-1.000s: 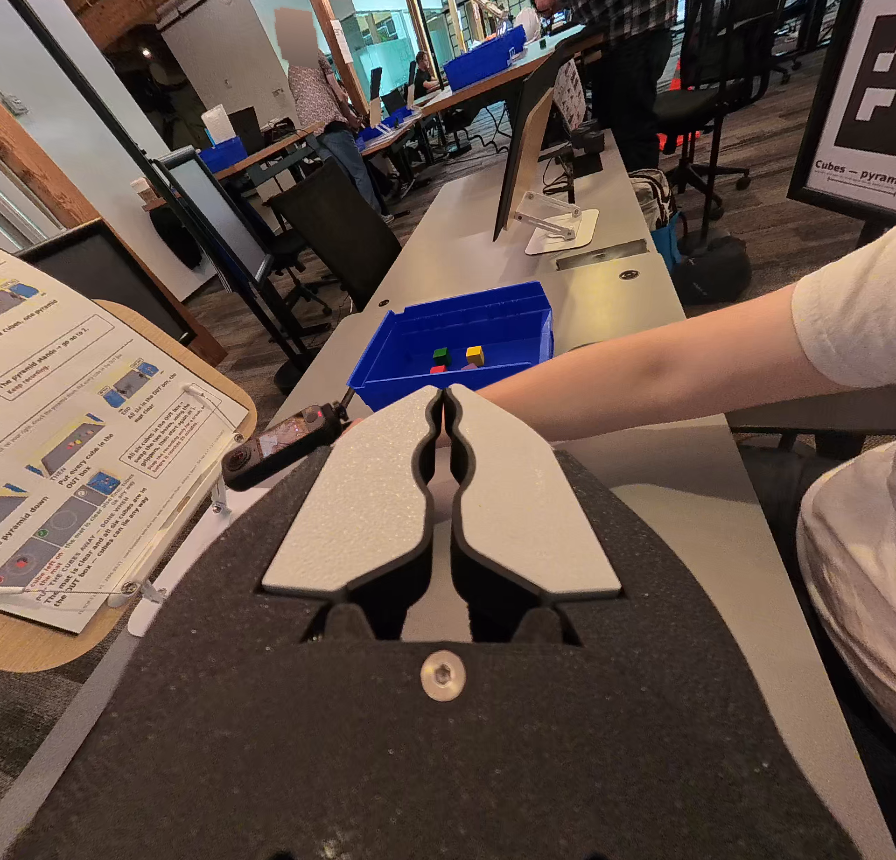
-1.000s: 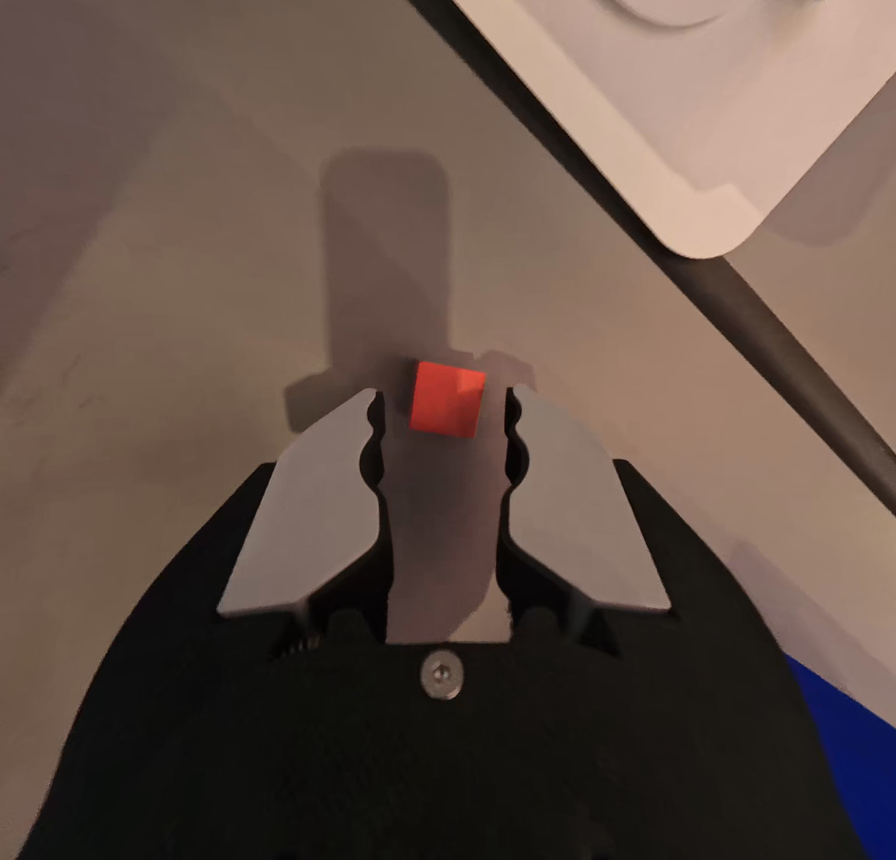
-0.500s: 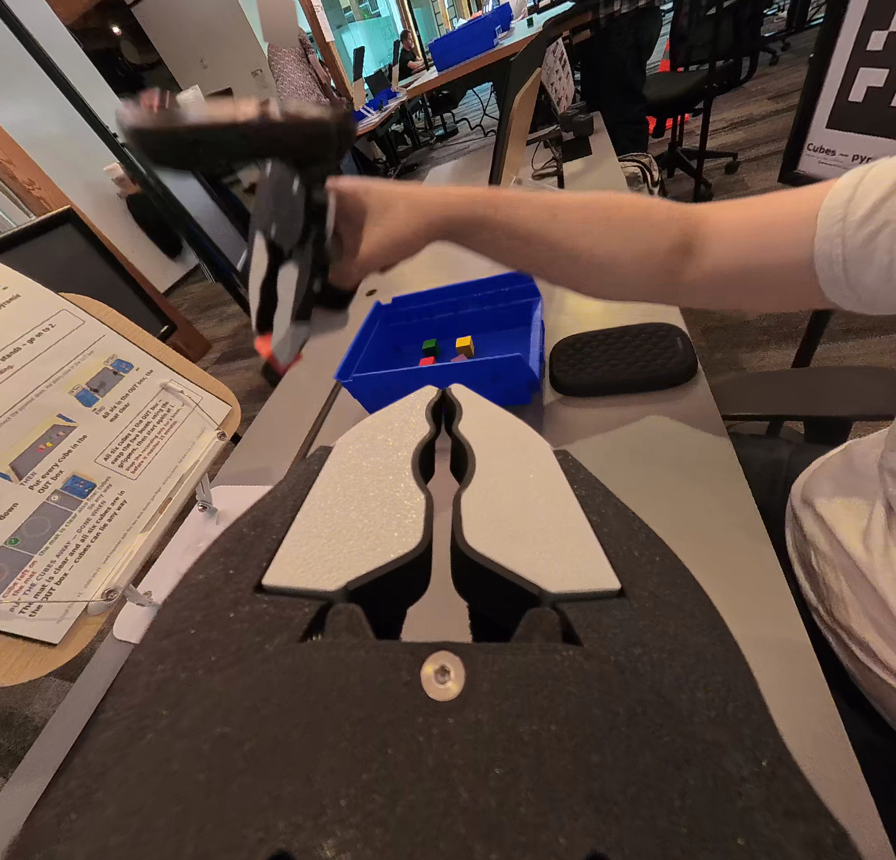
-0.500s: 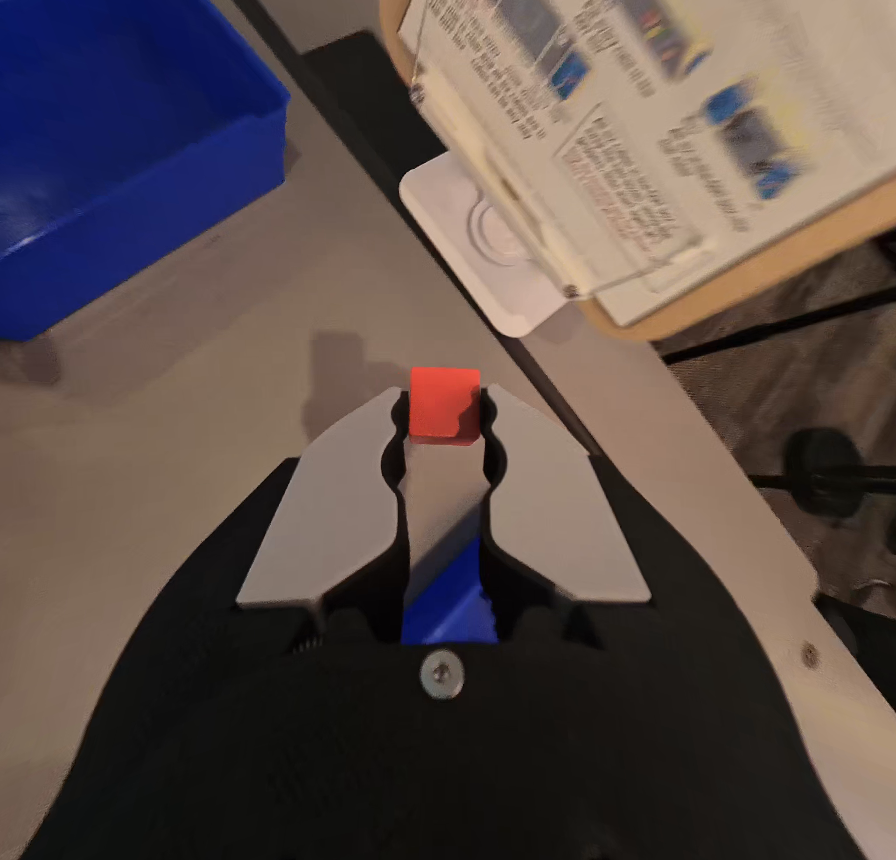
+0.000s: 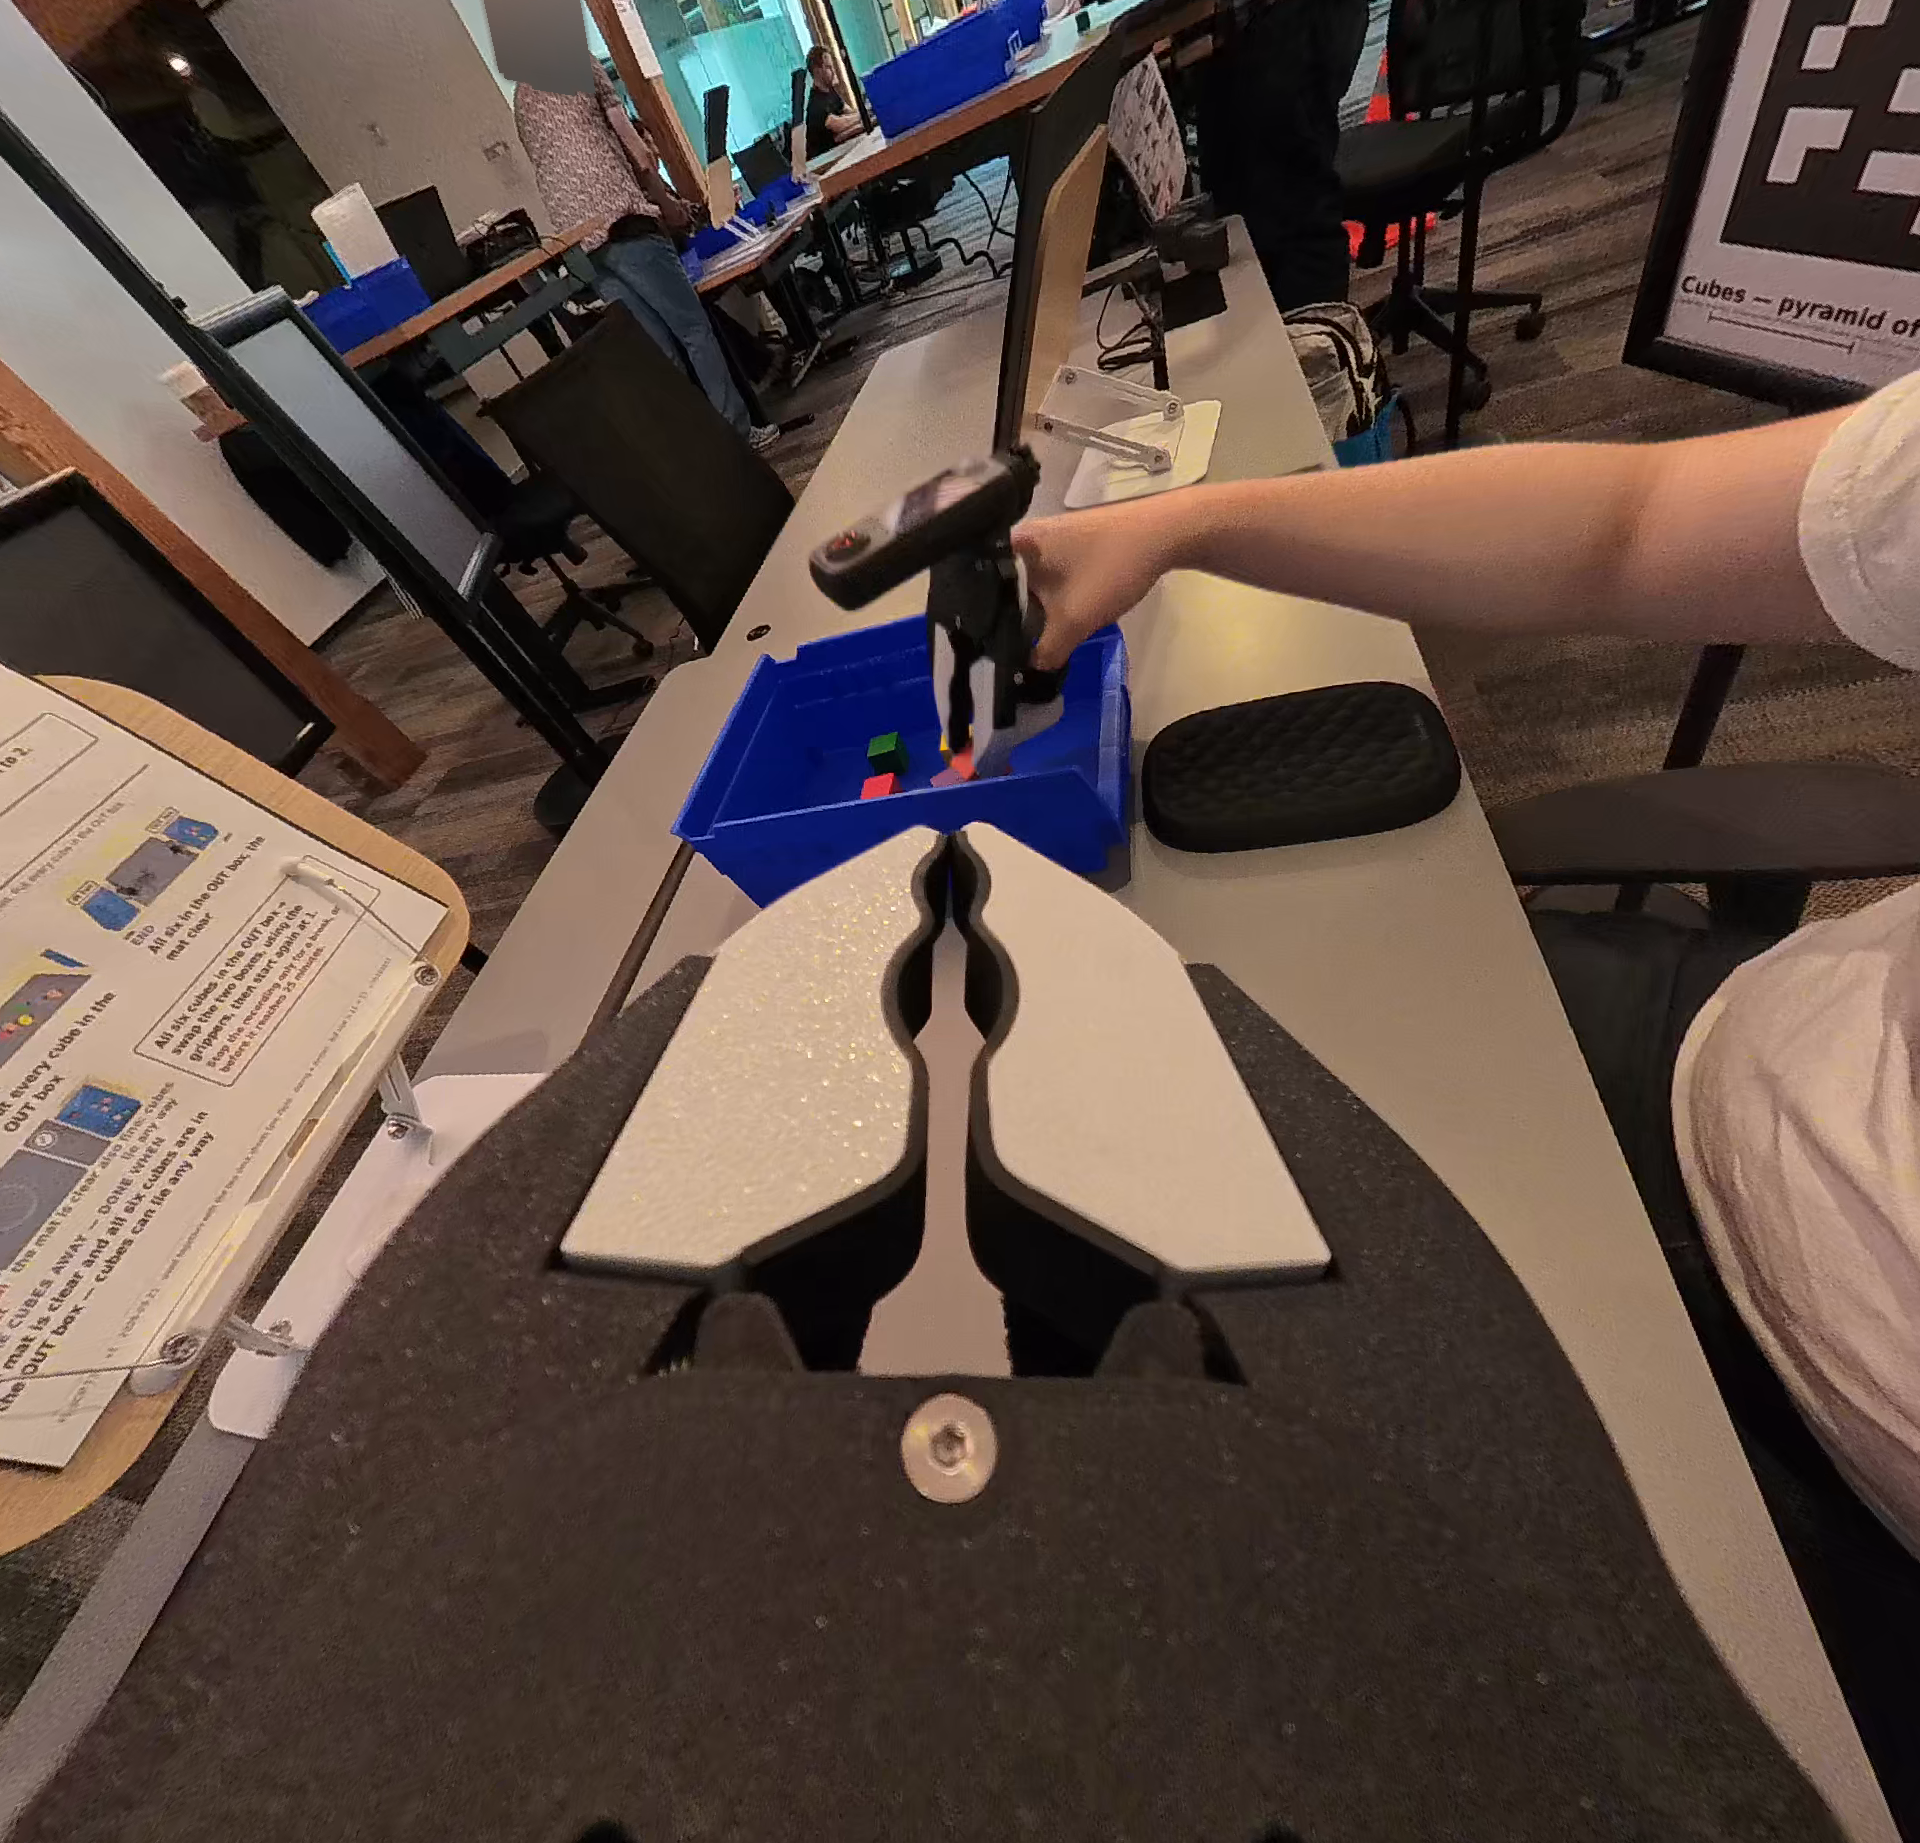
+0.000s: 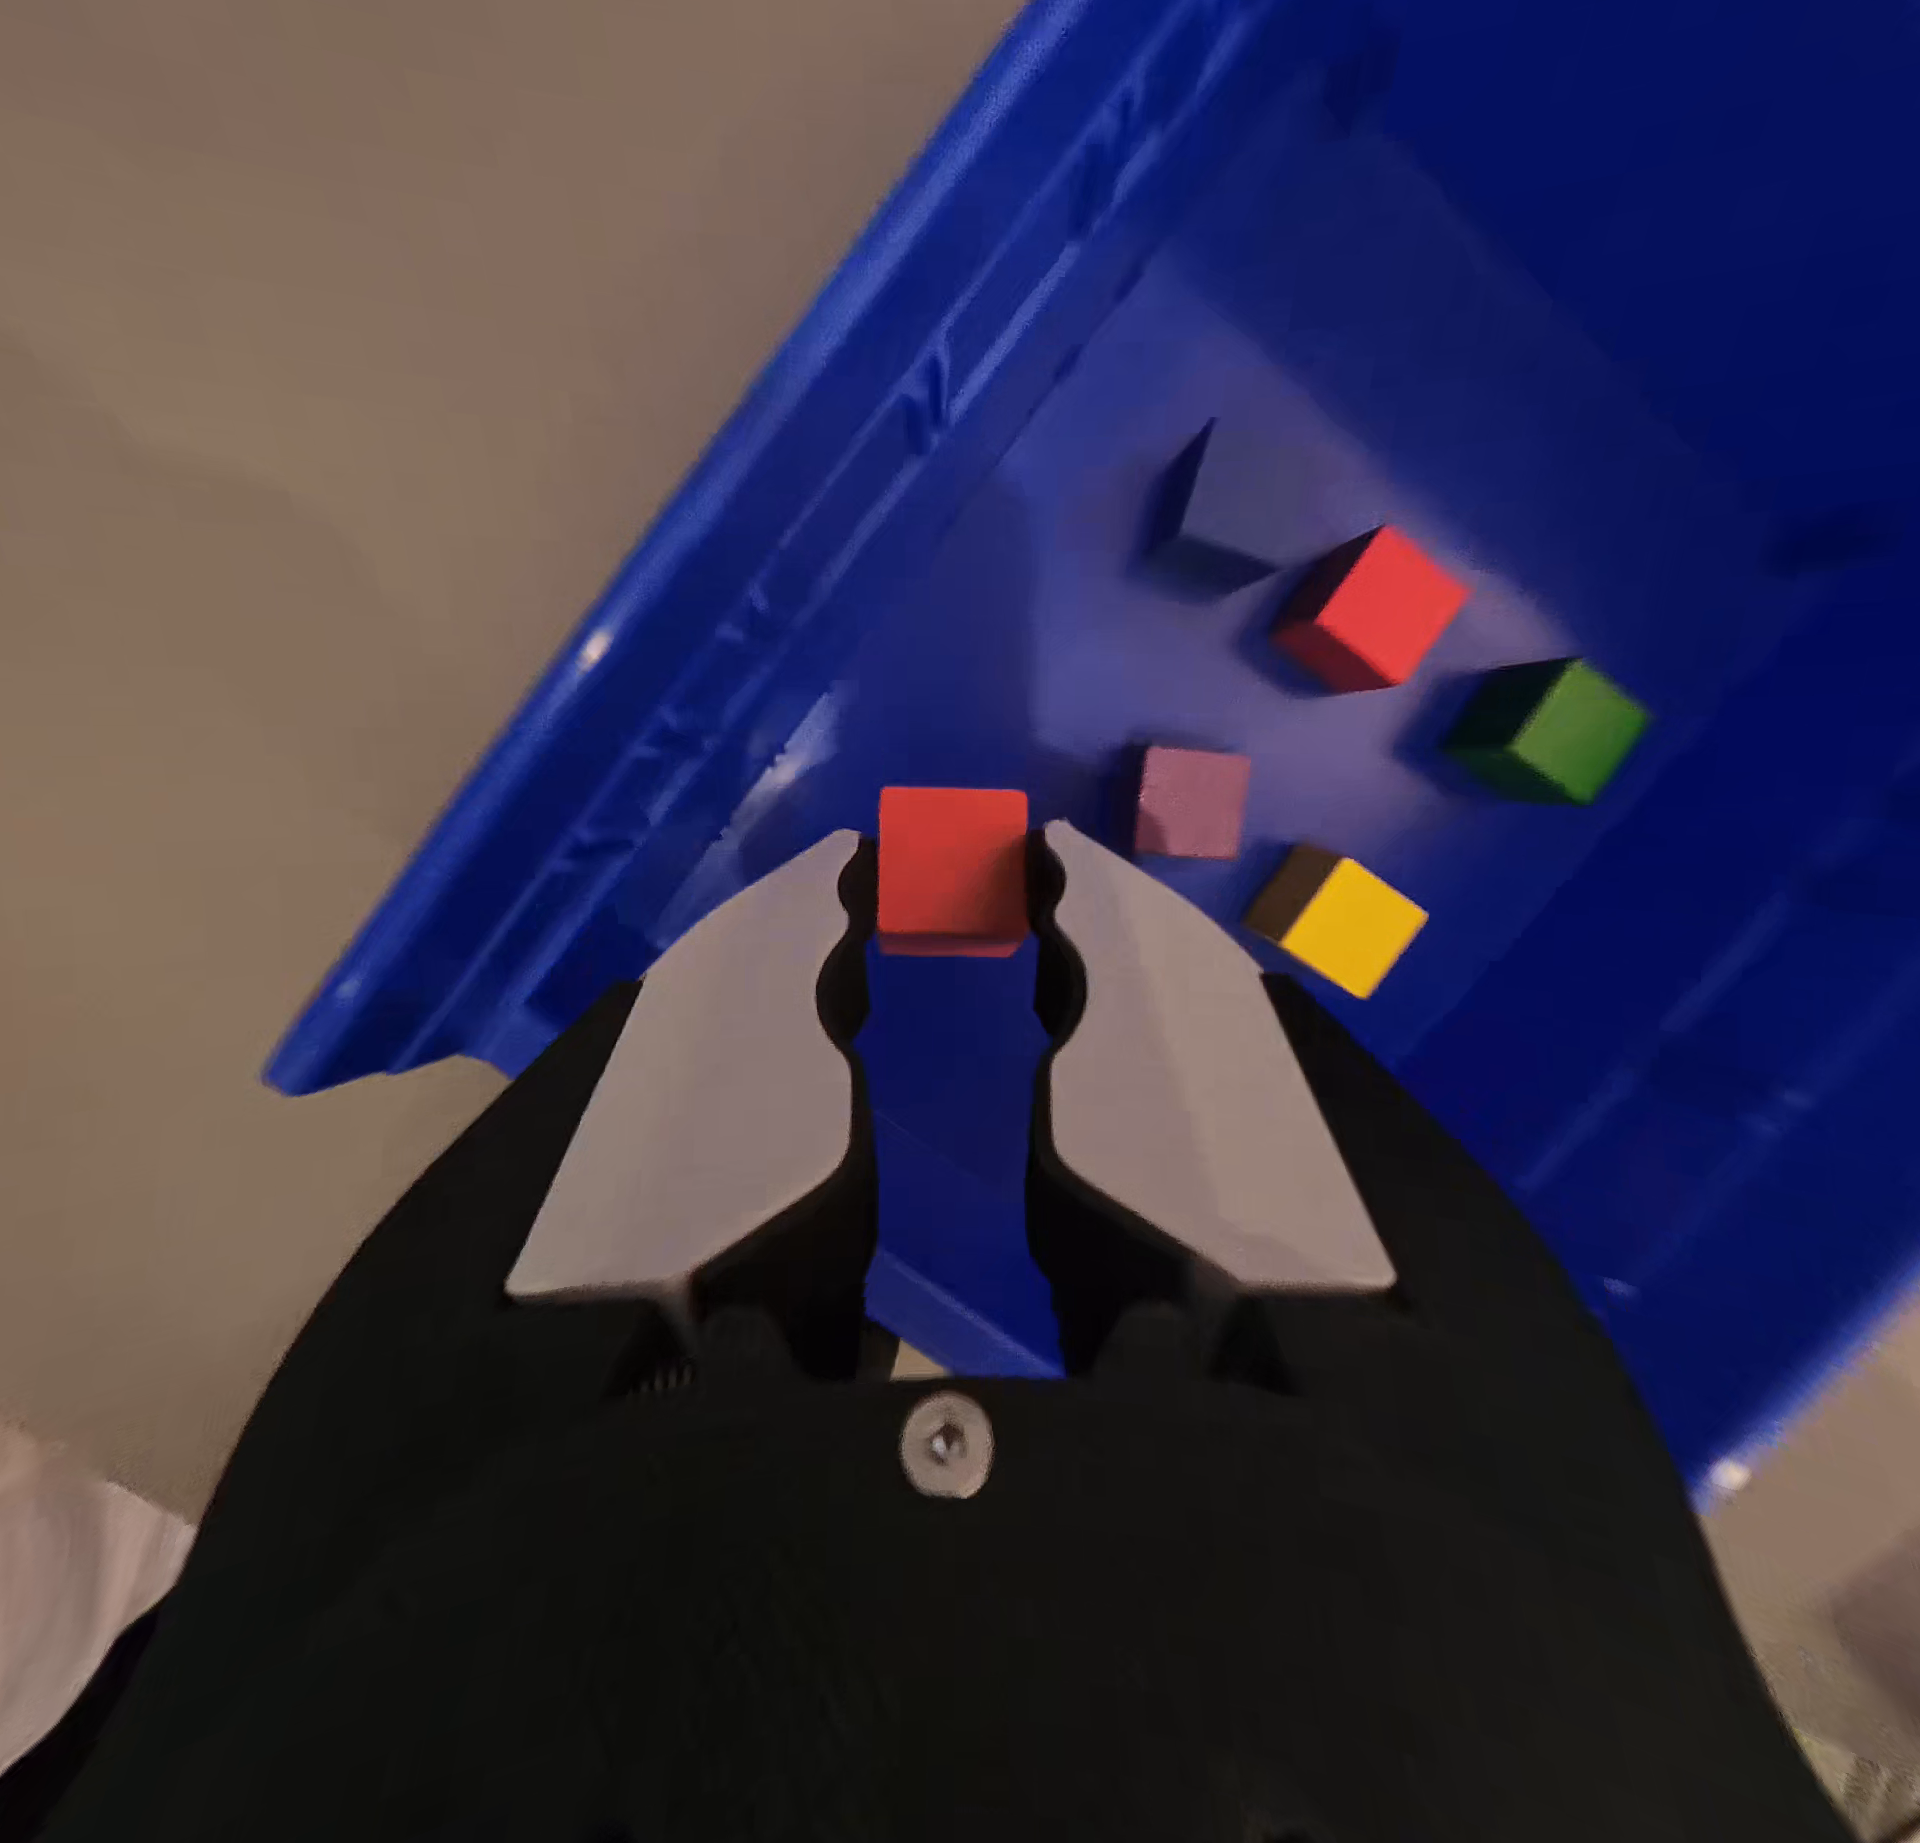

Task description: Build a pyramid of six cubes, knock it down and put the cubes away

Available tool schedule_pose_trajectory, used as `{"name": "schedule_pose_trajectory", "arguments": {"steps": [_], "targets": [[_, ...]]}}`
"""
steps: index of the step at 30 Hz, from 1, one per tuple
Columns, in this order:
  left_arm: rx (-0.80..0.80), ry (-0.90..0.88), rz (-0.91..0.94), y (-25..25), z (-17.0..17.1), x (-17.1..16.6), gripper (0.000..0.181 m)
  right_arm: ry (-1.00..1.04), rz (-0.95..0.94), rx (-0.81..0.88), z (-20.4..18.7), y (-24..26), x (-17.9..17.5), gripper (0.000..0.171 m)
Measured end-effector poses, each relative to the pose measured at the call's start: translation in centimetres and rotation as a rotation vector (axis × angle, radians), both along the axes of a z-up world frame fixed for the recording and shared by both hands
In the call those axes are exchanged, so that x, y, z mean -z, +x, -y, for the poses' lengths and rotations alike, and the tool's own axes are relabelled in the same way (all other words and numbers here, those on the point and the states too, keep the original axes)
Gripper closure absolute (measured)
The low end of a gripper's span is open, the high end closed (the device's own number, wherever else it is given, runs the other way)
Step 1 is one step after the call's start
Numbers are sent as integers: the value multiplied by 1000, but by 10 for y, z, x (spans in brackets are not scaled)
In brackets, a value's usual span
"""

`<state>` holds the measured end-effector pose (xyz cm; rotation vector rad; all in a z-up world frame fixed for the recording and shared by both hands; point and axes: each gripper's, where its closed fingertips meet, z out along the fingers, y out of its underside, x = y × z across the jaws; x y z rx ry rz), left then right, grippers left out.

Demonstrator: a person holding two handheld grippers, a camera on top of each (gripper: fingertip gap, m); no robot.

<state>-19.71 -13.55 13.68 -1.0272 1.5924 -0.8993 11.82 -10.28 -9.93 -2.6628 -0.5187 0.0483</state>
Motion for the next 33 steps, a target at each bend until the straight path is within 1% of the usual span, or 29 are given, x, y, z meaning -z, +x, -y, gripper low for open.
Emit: {"name": "schedule_pose_trajectory", "arguments": {"steps": [3,7,11,14,16,18,19,20,21,23,24,25,26,27,29,31,33], "targets": [[0,-7,-14,3,-1,4,181,-47,6,-40,1,1,26,140],[-3,-11,-41,7,-5,10,181,-42,-2,-80,-5,-3,35,141],[-10,-21,-66,11,-8,17,181,-74,57,-79,-3,5,48,140],[-35,-17,-81,9,-13,19,181,-34,41,-69,0,5,40,126],[-109,5,-80,1,-25,15,179,63,69,-51,0,13,15,125],[-260,29,-61,-15,-49,7,181,176,103,31,0,34,-21,127],[-388,45,-60,-28,-70,4,180,221,119,101,1,50,-39,127],[-550,71,-70,-48,-95,3,178,253,132,183,2,70,-53,126],[-729,98,-89,-73,-122,3,172,261,140,270,4,91,-63,123],[-1067,130,-148,-133,-170,8,160,218,129,423,9,127,-66,110],[-1207,115,-166,-162,-189,11,155,172,117,481,12,140,-59,105],[-1329,88,-153,-188,-205,13,145,108,106,522,16,150,-49,102],[-1418,46,-127,-210,-218,15,137,41,103,554,20,159,-37,99],[-1465,-15,-107,-226,-228,21,133,-16,102,576,22,165,-26,98],[-1491,-197,-121,-248,-242,47,124,-87,88,592,22,171,-7,99],[-1503,-369,-195,-264,-250,80,124,-148,46,595,19,170,10,105],[-1516,-478,-268,-277,-257,109,126,-216,17,591,18,167,24,117]]}}
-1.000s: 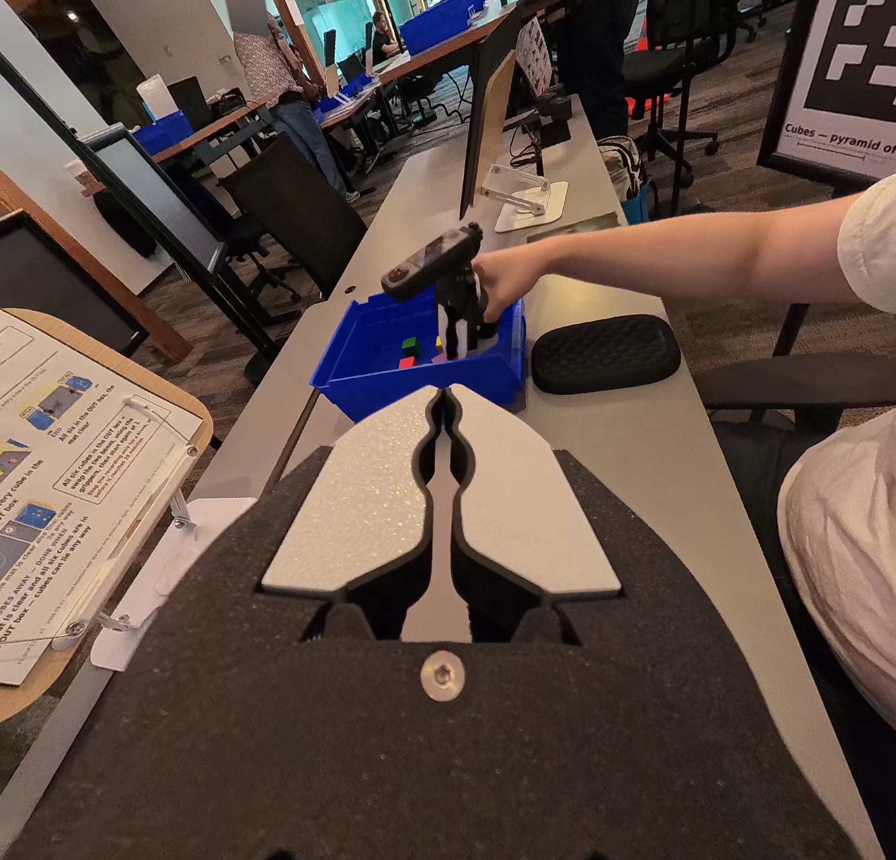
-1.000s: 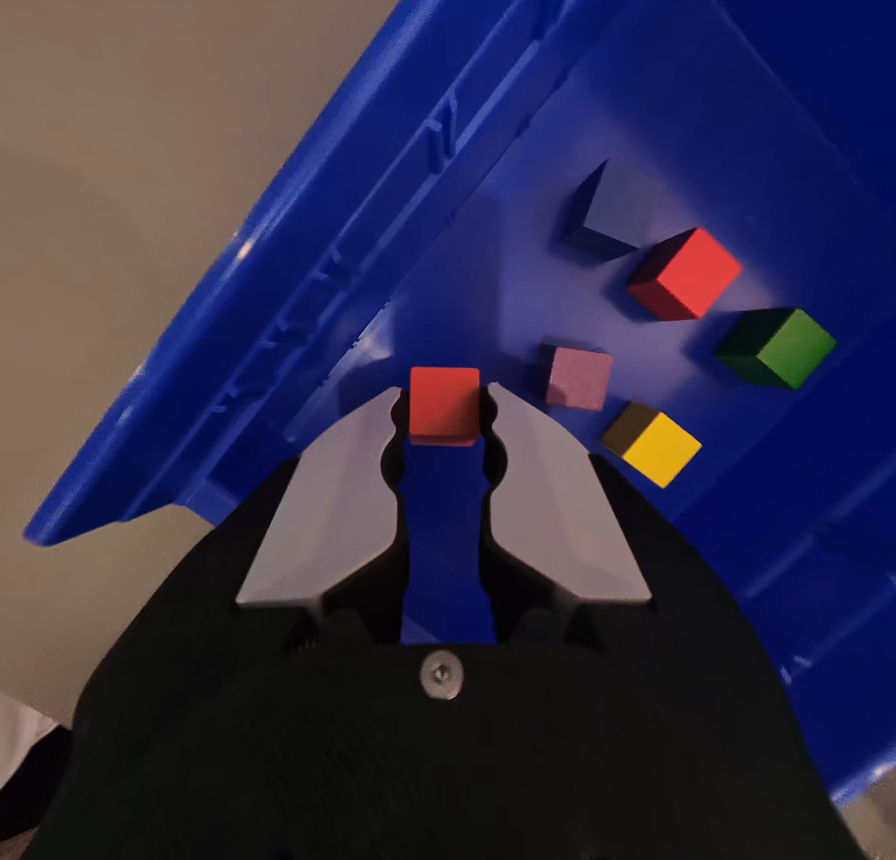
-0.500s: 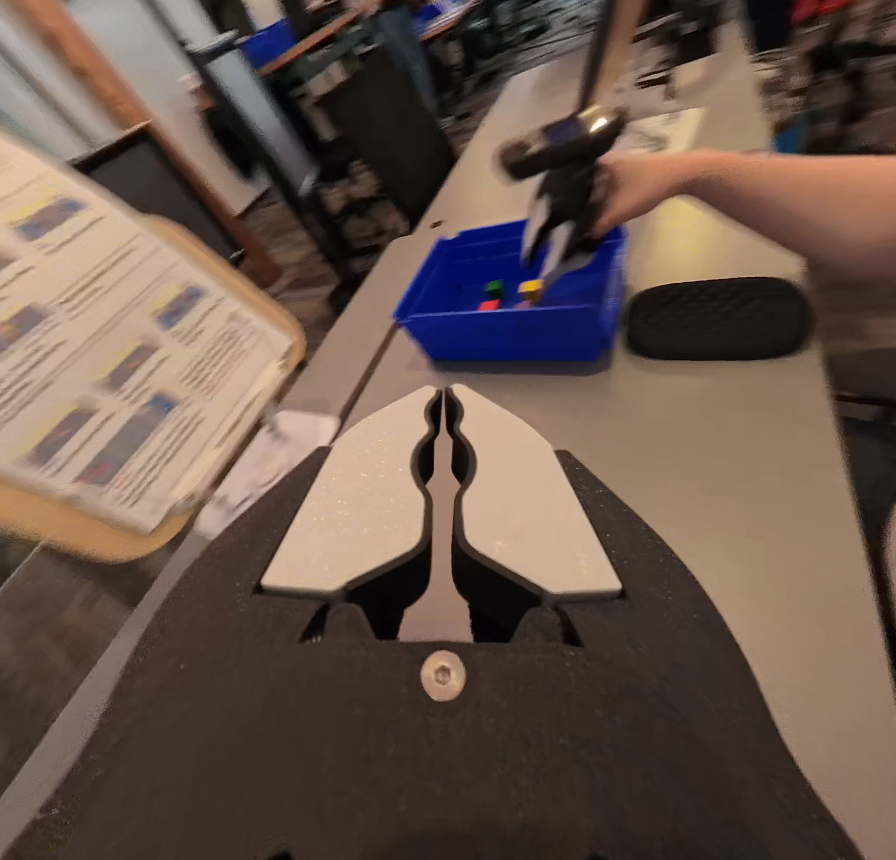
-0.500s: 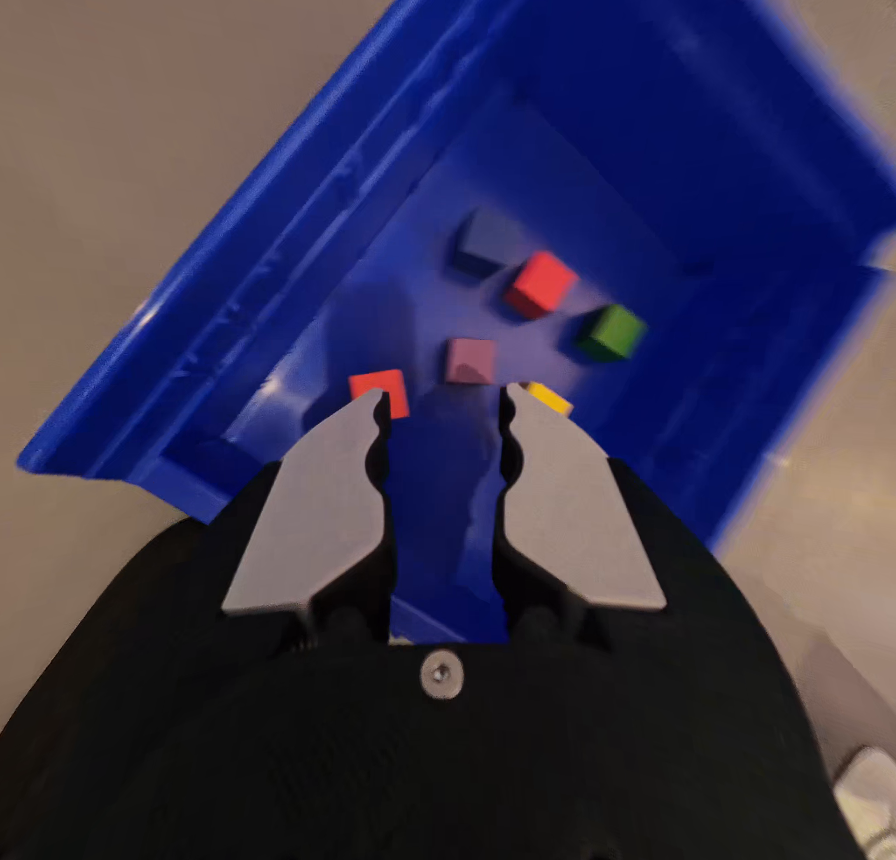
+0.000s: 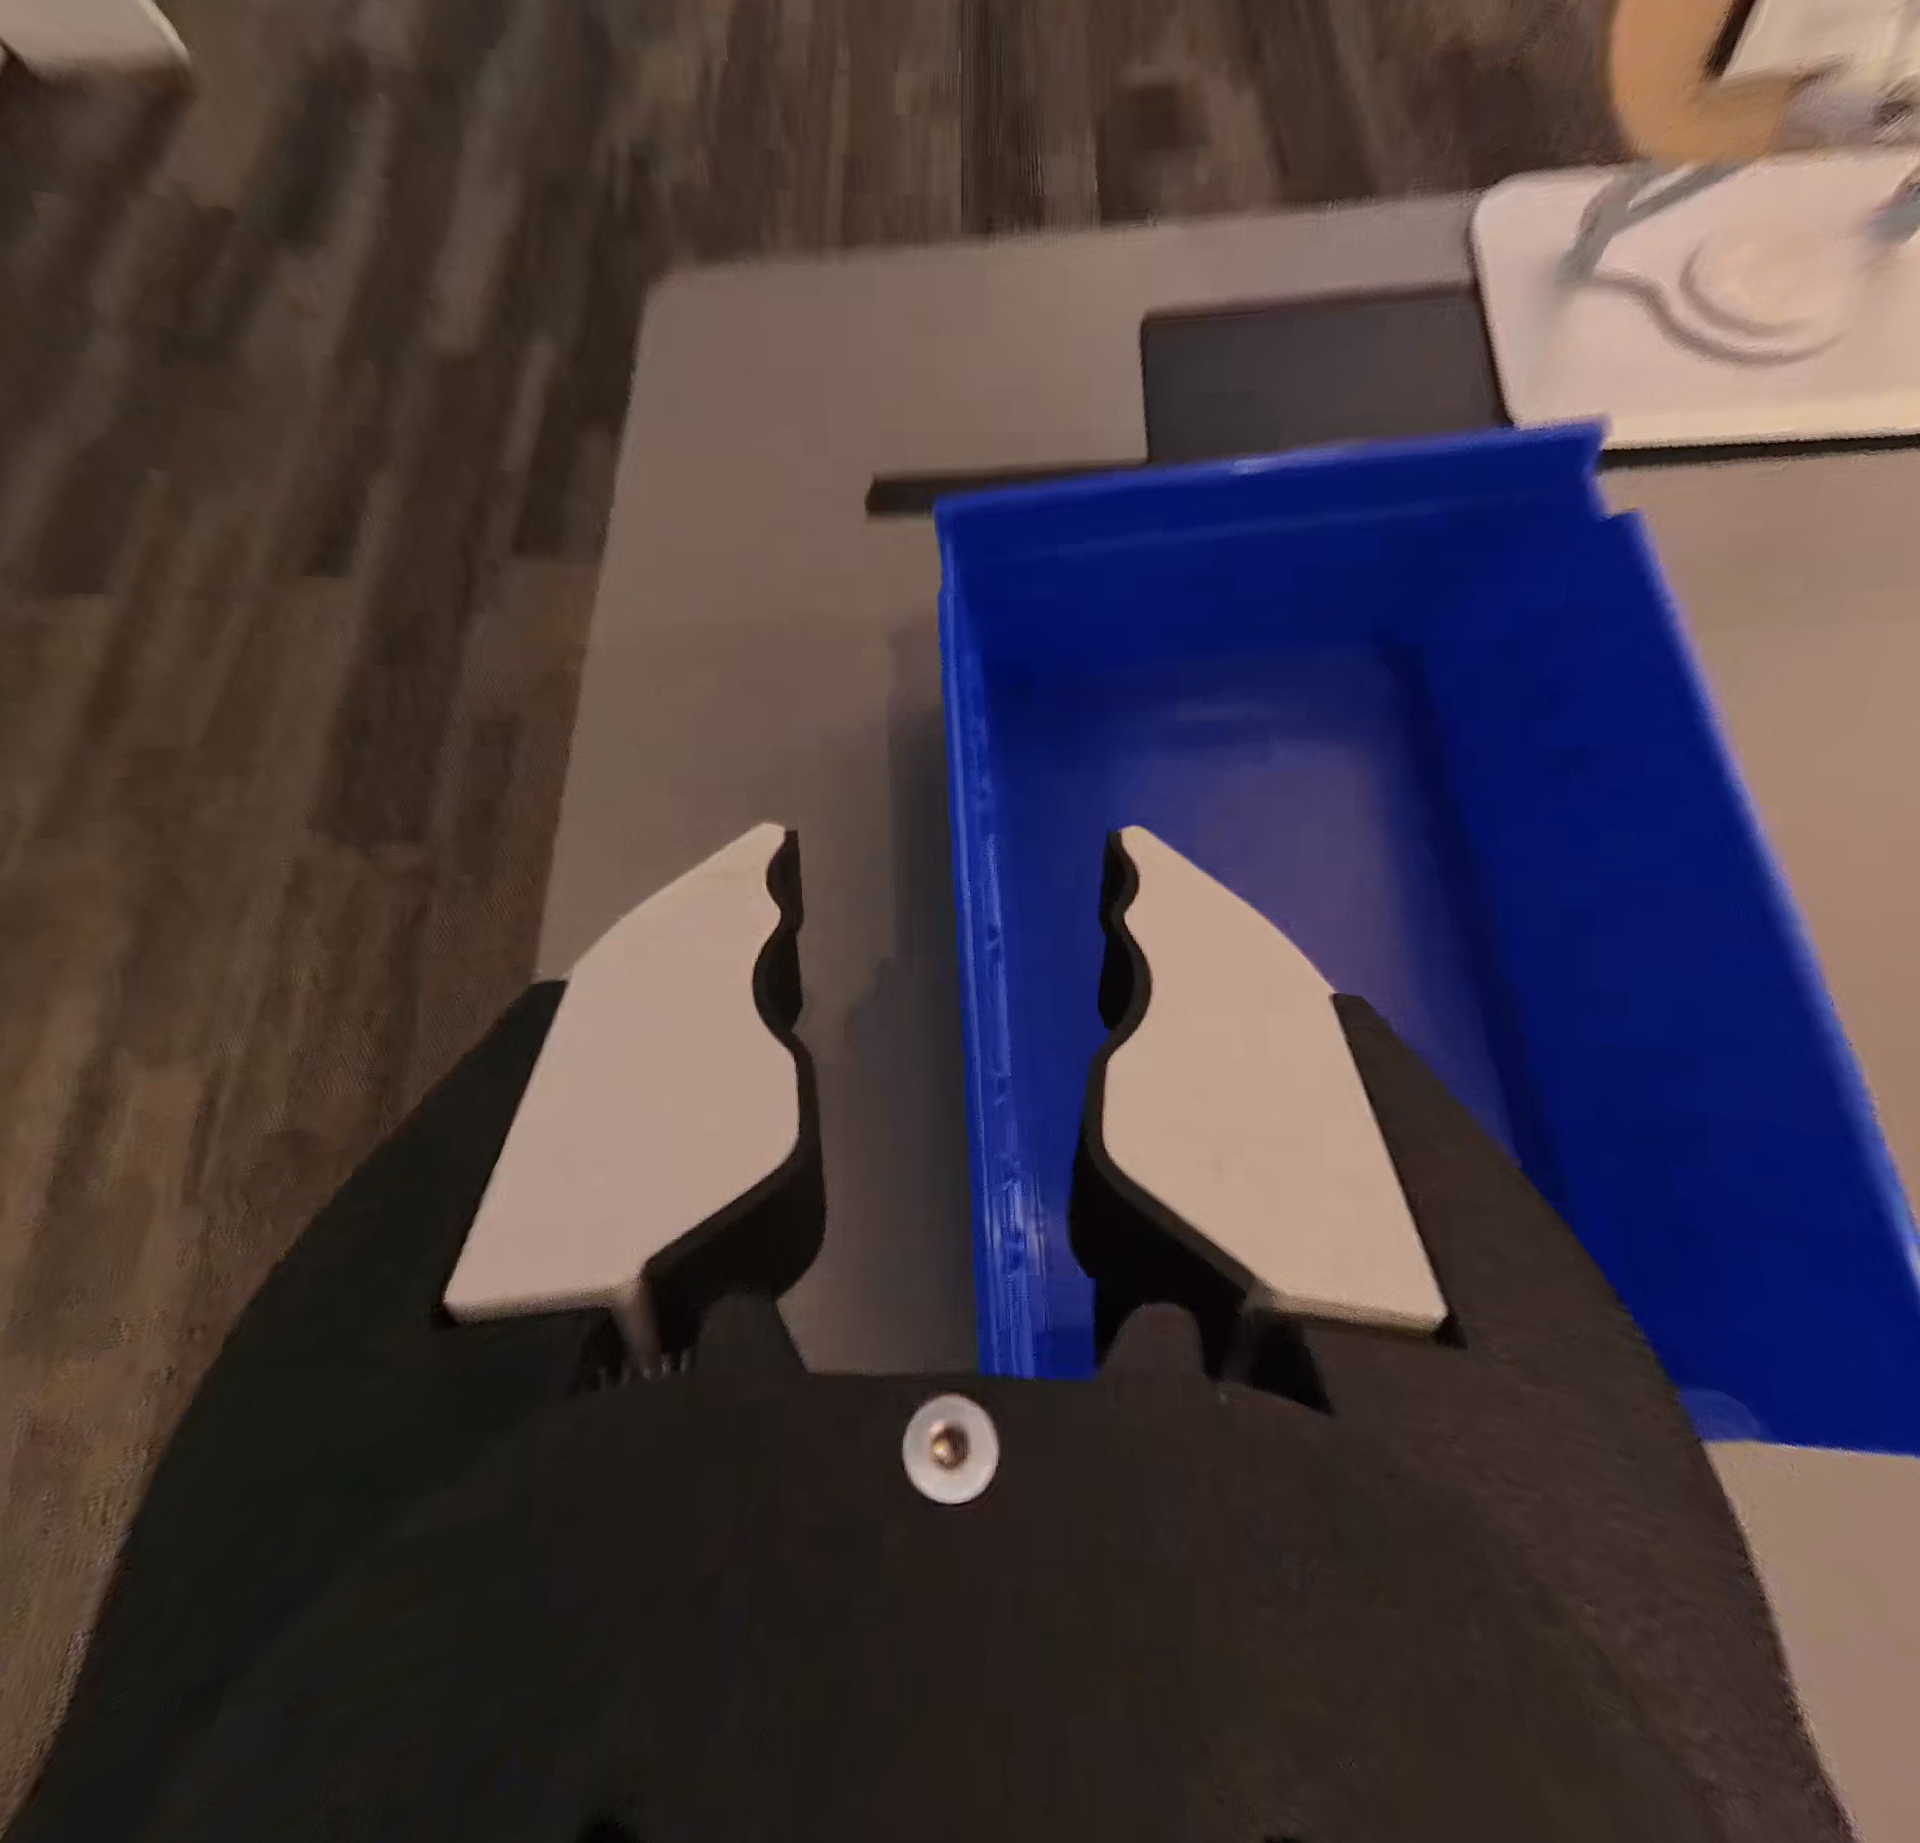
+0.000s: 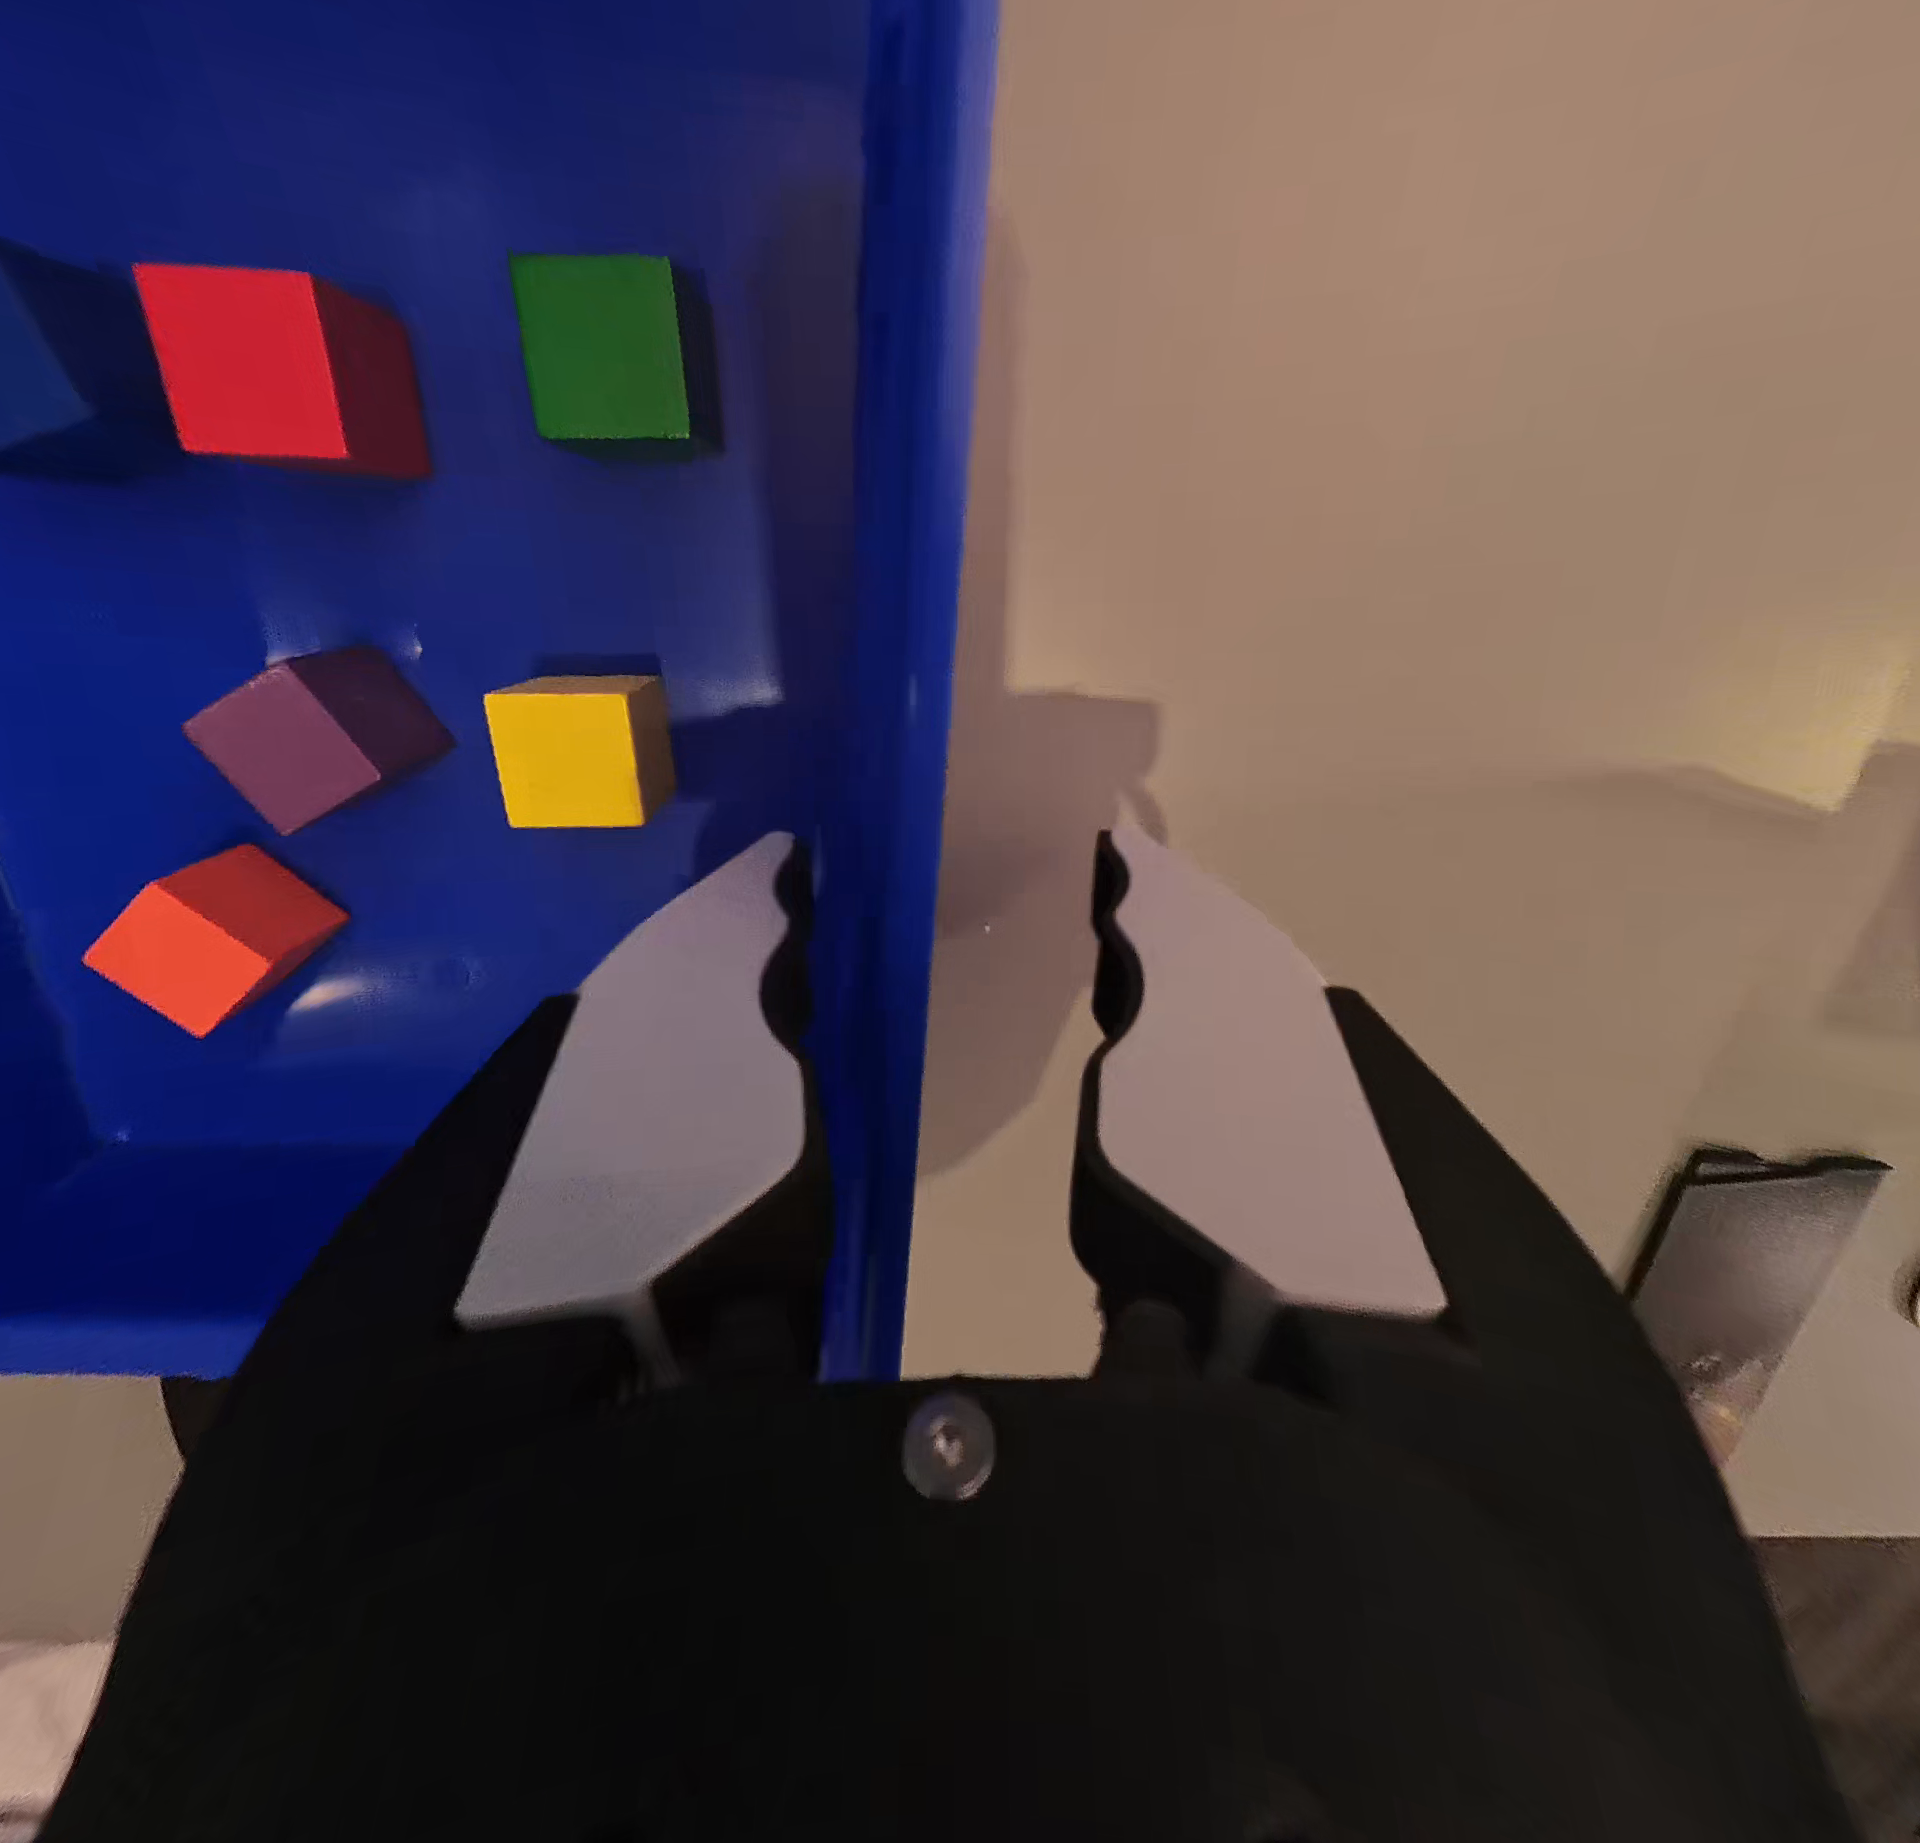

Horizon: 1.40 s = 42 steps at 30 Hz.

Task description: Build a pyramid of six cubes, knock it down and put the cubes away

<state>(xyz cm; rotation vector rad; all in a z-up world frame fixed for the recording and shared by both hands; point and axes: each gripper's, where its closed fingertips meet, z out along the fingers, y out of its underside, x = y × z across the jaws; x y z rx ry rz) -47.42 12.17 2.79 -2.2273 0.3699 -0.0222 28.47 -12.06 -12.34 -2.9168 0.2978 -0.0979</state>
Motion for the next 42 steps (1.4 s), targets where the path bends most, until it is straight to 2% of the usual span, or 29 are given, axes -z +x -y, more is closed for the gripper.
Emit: {"name": "schedule_pose_trajectory", "arguments": {"steps": [4,6,8,10,12,16,21,26,31,36,41,42], "targets": [[8,-277,-3,-9,1,61,132,-102,-40,-3,0,-4,15,133],[26,-403,-11,-7,6,86,138,-127,-106,-48,0,-16,16,154],[51,-471,-17,-3,8,101,147,-149,-146,-18,1,-19,16,158],[68,-519,-33,-1,10,111,164,-149,-220,9,1,-25,16,165],[63,-557,-79,-4,13,119,170,-141,-226,-1,1,-25,16,165],[90,-558,-97,2,12,120,175,-144,-237,-35,2,-36,16,164],[200,-557,-101,42,16,120,175,-142,-235,-29,-9,-64,16,165],[273,-547,-259,98,26,121,169,-158,-249,-68,-30,-120,15,163],[350,-474,-449,151,38,123,158,-200,-310,-230,-46,-191,12,152],[370,-452,-499,171,47,123,156,-220,-193,-211,-69,-189,14,147],[382,-471,-466,175,52,123,156,-257,-247,-164,-79,-187,19,148],[386,-483,-445,177,54,123,157,-269,-252,-159,-79,-186,22,156]]}}
